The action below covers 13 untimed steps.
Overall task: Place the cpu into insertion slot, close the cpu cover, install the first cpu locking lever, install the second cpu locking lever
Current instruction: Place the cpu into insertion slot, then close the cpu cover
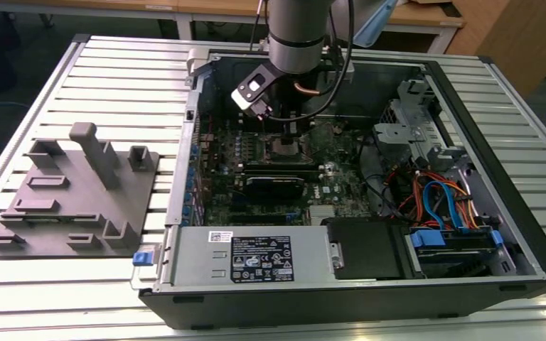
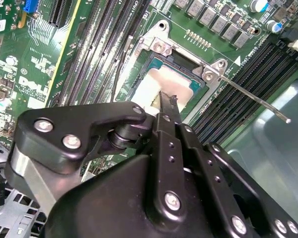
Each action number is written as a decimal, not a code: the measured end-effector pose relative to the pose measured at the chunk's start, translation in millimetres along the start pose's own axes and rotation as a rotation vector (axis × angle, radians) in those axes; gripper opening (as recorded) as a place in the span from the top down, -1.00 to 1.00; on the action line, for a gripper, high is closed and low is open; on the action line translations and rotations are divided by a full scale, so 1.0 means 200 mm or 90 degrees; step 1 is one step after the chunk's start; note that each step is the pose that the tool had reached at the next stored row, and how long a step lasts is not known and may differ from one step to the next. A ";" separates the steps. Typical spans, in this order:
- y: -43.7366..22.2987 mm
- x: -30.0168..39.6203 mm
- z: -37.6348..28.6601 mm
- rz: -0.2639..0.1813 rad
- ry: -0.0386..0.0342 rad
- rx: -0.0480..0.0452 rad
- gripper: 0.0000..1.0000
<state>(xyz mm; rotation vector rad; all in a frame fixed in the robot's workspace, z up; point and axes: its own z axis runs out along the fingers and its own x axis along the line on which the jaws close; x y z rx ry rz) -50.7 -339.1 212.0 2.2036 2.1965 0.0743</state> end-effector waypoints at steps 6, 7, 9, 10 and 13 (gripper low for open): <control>0.000 0.000 -0.001 0.000 0.0000 0.0000 0.80; 0.000 0.000 -0.001 0.000 0.0000 0.0000 0.80; 0.000 0.000 -0.001 0.000 0.0000 0.0000 0.80; 0.000 0.000 -0.001 0.000 0.0000 0.0000 0.80; 0.000 0.000 -0.002 0.000 0.0000 0.0000 0.80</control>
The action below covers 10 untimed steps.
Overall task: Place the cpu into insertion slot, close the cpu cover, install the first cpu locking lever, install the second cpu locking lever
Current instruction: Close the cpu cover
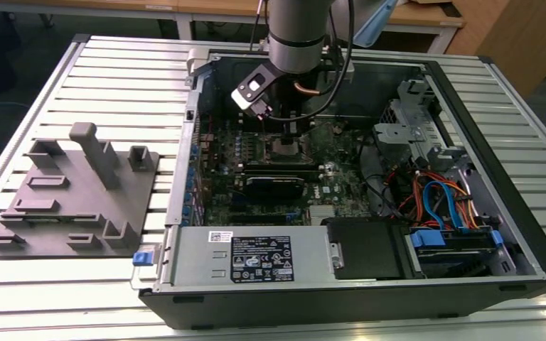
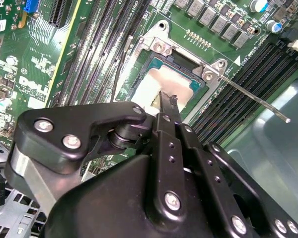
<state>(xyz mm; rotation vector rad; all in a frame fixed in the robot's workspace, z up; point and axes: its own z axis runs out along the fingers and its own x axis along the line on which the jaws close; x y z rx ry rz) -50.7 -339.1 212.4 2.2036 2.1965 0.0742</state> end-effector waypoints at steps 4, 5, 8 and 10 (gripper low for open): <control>0.000 0.000 -0.003 0.000 -0.0002 0.0002 0.80; 0.000 0.000 -0.006 0.000 -0.0002 0.0001 0.80; 0.002 0.000 -0.038 0.000 0.0000 0.0000 0.80; 0.003 0.001 -0.062 0.000 0.0000 0.0000 0.80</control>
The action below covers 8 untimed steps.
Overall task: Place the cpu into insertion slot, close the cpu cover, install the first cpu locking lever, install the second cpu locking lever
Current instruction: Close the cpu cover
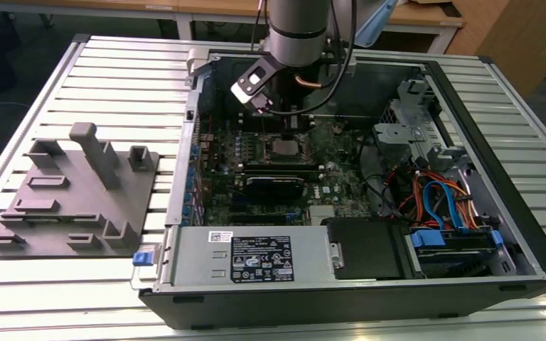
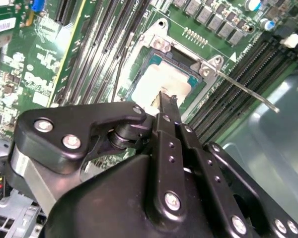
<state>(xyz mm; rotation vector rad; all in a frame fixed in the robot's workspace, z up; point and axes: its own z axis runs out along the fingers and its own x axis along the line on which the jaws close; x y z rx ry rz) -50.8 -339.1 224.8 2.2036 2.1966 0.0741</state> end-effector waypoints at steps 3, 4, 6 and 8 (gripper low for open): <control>0.002 0.001 -0.032 0.000 0.0001 0.0000 0.80; 0.002 0.001 -0.043 0.000 0.0000 0.0000 0.80; 0.006 0.001 -0.043 0.000 0.0003 0.0034 0.80; 0.010 0.001 -0.043 0.000 0.0002 0.0074 0.80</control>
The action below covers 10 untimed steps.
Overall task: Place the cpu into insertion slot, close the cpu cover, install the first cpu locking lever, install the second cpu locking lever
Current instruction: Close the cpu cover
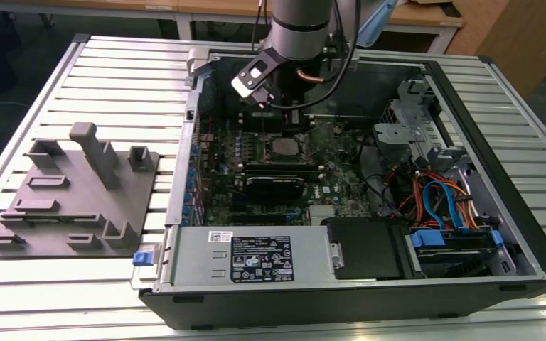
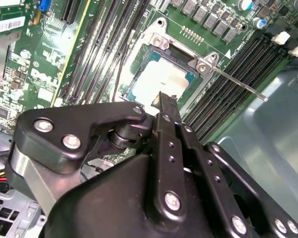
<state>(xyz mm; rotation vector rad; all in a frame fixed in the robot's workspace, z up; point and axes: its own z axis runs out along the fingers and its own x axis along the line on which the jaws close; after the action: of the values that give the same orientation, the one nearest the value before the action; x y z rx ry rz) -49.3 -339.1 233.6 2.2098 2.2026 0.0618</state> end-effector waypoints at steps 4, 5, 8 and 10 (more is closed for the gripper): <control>0.001 0.000 -0.006 0.000 -0.0002 0.0027 0.80; 0.001 0.000 -0.010 0.000 -0.0001 0.0027 0.80; 0.002 0.001 -0.031 0.000 0.0000 0.0027 0.80; 0.003 0.001 -0.049 0.000 -0.0001 0.0027 0.80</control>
<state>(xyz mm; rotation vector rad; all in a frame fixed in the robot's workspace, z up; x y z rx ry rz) -49.1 -339.1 243.5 2.2120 2.2047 0.0570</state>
